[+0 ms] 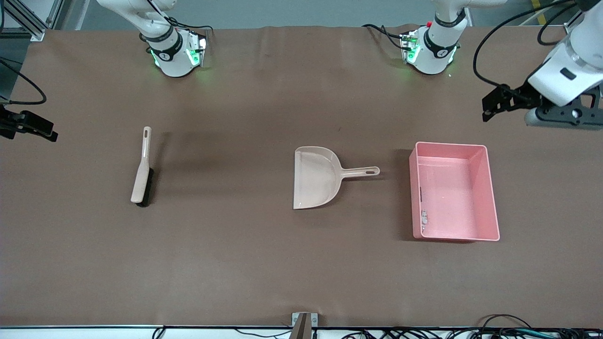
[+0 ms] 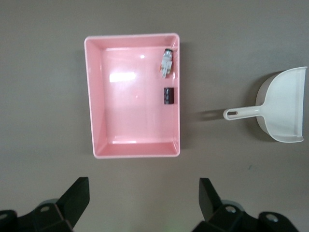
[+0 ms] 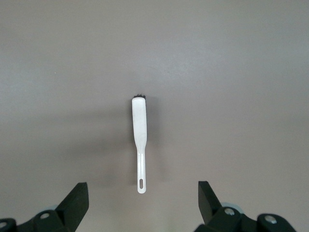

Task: Clean e-waste and dump in bin

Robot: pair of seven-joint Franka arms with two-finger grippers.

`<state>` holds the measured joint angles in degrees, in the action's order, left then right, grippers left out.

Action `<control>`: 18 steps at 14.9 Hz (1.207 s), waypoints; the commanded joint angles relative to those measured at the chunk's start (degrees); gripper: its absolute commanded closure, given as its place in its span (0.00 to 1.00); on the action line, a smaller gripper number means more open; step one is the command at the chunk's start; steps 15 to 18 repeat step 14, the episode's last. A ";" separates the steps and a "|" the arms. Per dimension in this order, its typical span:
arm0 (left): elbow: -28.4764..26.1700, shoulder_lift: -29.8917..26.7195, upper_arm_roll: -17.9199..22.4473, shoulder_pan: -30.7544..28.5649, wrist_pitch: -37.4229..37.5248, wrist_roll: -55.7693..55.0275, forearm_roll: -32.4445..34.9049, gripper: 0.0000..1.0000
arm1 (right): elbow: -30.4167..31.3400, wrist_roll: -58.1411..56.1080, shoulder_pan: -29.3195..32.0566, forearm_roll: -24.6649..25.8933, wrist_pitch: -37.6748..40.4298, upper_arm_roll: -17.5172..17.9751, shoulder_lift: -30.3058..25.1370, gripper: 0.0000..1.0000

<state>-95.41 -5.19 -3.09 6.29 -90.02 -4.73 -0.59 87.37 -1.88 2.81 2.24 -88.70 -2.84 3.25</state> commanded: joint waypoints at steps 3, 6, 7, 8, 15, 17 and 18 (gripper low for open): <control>-8.21 -7.64 1.94 0.91 -2.09 -2.39 -0.64 0.00 | 1.31 0.73 0.18 0.40 -0.60 0.20 -1.14 0.00; -8.47 -7.64 2.47 0.91 -2.00 -2.12 0.59 0.00 | 1.31 0.82 0.00 0.40 -0.60 0.20 -1.14 0.00; -8.56 -7.64 2.74 0.91 -2.00 -2.13 0.68 0.00 | 1.31 0.82 0.00 0.40 -0.60 0.20 -1.14 0.00; -8.47 -7.73 2.83 0.91 -2.00 -2.22 0.94 0.00 | 1.31 0.82 0.00 0.31 -0.60 0.20 -1.14 0.00; -8.47 -8.08 2.74 1.62 -1.83 -2.83 3.32 0.00 | 1.31 0.73 0.27 0.31 -0.42 0.20 -1.14 0.00; -8.47 -8.08 2.74 1.62 -1.83 -2.83 3.32 0.00 | 1.31 0.73 0.27 0.31 -0.42 0.20 -1.14 0.00; -8.47 -8.08 2.74 1.62 -1.83 -2.83 3.32 0.00 | 1.31 0.73 0.27 0.31 -0.42 0.20 -1.14 0.00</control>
